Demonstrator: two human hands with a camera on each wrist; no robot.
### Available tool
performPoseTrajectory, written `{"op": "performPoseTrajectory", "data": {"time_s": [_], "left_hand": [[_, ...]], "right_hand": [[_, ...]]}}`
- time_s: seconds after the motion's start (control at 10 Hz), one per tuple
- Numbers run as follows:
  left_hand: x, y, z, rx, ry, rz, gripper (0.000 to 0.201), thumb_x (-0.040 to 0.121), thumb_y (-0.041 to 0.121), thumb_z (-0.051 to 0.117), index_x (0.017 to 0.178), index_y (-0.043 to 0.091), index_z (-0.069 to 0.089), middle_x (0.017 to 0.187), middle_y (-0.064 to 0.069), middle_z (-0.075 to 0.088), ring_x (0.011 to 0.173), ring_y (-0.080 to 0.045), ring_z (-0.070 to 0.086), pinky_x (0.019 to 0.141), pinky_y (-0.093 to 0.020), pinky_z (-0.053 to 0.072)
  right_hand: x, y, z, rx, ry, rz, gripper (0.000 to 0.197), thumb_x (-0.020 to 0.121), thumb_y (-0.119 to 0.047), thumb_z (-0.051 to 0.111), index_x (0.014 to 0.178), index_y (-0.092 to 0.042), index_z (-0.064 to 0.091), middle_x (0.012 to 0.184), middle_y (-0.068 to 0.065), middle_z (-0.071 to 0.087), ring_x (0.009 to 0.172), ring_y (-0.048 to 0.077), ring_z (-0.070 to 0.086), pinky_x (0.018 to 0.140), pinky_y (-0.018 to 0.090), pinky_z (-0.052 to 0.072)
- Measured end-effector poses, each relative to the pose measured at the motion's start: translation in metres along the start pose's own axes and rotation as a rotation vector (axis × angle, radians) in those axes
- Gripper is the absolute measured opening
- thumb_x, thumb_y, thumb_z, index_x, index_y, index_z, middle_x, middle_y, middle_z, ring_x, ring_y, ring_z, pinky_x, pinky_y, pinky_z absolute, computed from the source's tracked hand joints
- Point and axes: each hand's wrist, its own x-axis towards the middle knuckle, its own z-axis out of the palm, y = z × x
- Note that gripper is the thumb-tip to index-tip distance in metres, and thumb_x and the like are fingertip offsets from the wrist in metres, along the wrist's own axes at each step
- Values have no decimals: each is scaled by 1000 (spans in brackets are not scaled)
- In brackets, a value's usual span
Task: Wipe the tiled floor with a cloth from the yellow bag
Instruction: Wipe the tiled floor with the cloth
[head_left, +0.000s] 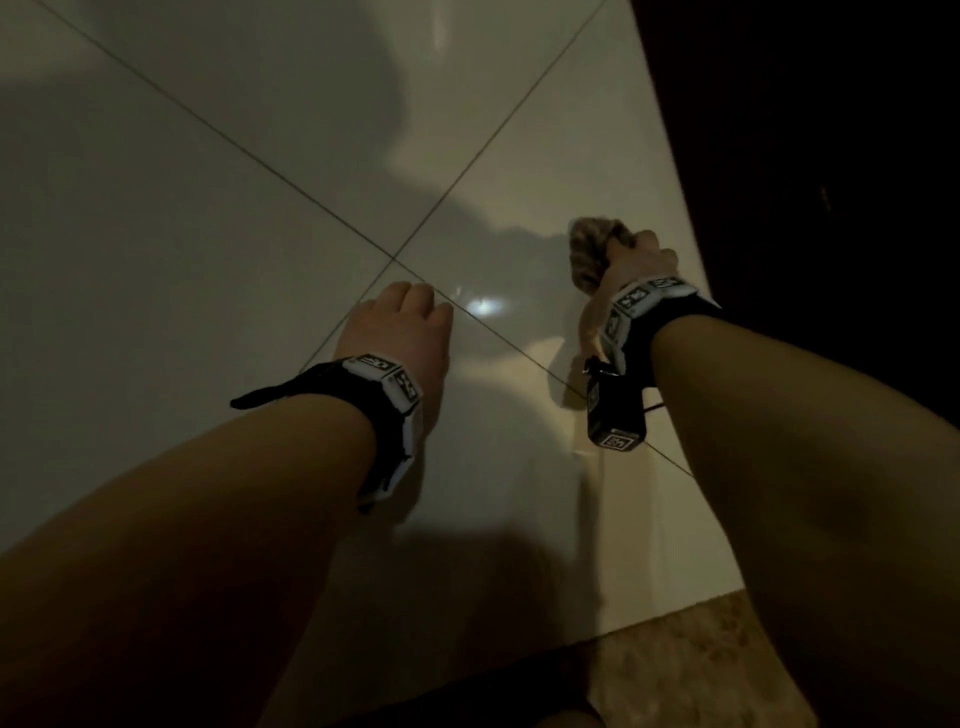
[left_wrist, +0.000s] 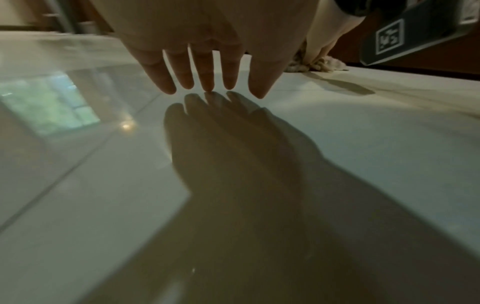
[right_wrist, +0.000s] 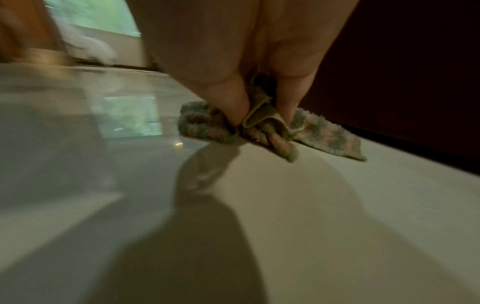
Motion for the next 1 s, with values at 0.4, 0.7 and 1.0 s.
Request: {"op": "performPoseTrajectory", "data": {"time_s": [0.4,0.7,1.0], "left_hand": [[-46,-89,0,-105,-22,-344,69,91,37,49,149,14,20,156,-9,20,143,-28,22,109,-39,32],[-63,-133,-1,-155,-28,-448,68,95,36,43,152,17,11,160,-4,13,147,-26,16,115,-39,27],[-44,-129,-2,-236,-366,-414,93,88,55,50,152,24,-9,160,-1,-18,149,-29,-6,120,-43,15]], "right_hand": [[-21,-149,6,-27,109,-343,52,92,-15,48,142,-11,34,142,13,32,125,35,37,106,42,36],[-63,-226,25,353,-2,-440,23,93,-16,43,111,-22,57,129,11,54,113,29,56,82,33,44],[19,-152,-42,309,188,-240,46,92,-12,51,137,-15,45,145,14,38,132,30,40,103,31,36]]}}
